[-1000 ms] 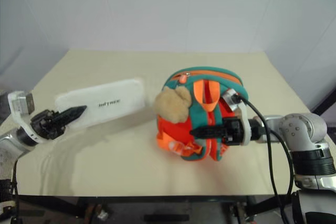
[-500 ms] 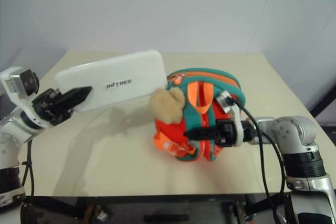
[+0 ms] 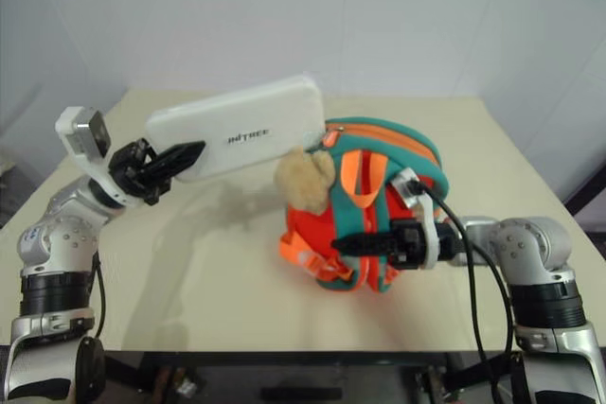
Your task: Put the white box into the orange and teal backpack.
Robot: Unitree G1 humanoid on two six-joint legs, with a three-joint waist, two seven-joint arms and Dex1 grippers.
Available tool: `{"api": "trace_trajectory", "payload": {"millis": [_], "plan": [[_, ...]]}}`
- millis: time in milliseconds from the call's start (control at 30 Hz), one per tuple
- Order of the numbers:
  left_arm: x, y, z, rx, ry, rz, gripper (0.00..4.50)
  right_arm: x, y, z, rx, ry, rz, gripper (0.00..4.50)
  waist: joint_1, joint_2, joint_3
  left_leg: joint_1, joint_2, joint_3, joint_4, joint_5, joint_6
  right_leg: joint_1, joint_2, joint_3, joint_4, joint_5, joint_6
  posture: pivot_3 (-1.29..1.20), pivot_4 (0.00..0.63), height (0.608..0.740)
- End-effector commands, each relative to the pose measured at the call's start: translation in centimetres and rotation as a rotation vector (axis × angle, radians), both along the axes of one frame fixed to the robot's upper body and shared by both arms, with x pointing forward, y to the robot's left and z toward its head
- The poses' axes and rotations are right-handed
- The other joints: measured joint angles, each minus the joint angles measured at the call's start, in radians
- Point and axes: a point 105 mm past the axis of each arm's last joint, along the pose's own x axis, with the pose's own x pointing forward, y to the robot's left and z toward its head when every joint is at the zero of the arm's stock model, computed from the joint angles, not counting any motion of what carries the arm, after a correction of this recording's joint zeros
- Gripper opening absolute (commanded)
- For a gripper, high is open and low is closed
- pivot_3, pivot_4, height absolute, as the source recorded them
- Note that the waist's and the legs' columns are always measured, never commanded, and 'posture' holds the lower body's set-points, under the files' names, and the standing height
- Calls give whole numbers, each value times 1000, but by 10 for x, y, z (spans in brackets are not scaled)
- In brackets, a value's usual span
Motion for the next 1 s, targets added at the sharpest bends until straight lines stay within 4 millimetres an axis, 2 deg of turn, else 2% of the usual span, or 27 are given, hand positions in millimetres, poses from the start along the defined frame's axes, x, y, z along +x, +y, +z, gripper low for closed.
{"api": "trace_trajectory", "payload": {"millis": [33, 167, 500, 767, 1000], "plan": [[-4, 1, 13, -19, -45, -10, 1321, -7, 2, 4, 14, -27, 25, 74, -1, 0, 0, 0, 0, 0, 0, 0, 0, 0, 0, 0, 0, 0, 0, 0, 150, 740], [-1, 3, 15, -15, -48, 4, 1321, -7, 2, 4, 16, -28, 23, 74, 1, 0, 0, 0, 0, 0, 1, 0, 0, 0, 0, 0, 0, 0, 0, 0, 150, 740], [4, -18, -25, 233, -31, -26, 1321, -4, 3, 4, 22, -36, 22, 74, 9, 0, 0, 0, 0, 1, 2, 0, 1, 0, 0, 1, 0, 0, 1, 0, 150, 740], [14, -9, -38, 339, -55, 46, 1321, -4, 3, 4, 27, -39, 17, 74, 9, 0, 0, 0, 0, 1, 6, -1, 2, 2, 0, 1, 0, 1, 2, 0, 150, 740], [27, 8, -31, 358, -108, 159, 1321, -4, 3, 3, 32, -38, 12, 74, 9, 0, 0, 0, 0, 1, 6, -2, 2, 2, 0, 2, 0, 2, 2, 0, 150, 740]]}}
